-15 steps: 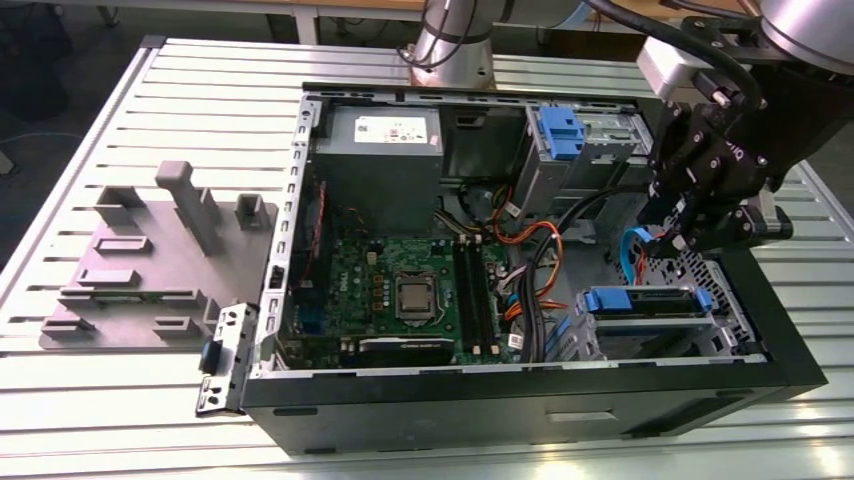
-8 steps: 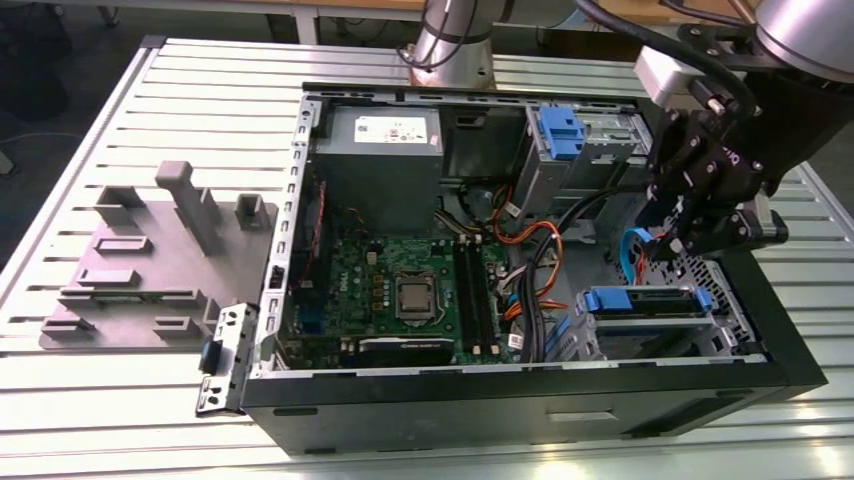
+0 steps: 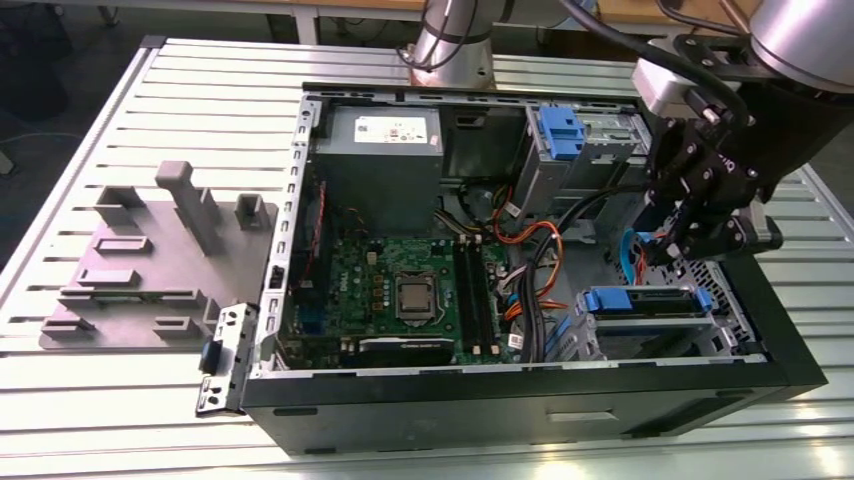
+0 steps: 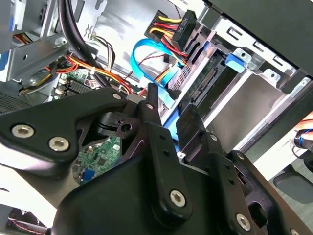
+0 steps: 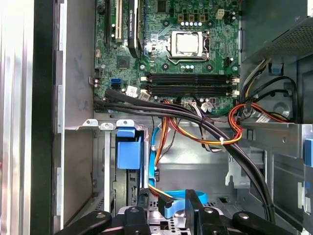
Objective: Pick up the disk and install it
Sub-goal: 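Insert the first disk wire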
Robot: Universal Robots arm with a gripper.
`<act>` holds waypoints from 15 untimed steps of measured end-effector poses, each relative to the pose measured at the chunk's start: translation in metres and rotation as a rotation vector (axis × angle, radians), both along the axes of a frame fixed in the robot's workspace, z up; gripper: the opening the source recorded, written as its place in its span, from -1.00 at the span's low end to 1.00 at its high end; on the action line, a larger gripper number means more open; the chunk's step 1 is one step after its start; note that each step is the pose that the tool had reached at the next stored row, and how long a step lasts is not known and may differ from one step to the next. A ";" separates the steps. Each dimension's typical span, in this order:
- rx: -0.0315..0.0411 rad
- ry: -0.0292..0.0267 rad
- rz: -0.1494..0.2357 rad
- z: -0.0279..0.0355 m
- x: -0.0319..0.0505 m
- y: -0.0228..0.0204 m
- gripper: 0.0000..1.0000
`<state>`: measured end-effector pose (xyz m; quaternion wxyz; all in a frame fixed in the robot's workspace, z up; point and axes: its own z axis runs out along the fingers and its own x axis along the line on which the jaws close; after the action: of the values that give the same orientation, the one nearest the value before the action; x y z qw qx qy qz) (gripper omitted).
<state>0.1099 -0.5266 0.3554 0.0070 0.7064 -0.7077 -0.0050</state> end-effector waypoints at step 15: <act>-0.0003 0.0022 0.000 -0.0022 0.0041 -0.0097 -0.15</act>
<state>0.1140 -0.5363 0.3532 0.0078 0.7064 -0.7078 -0.0057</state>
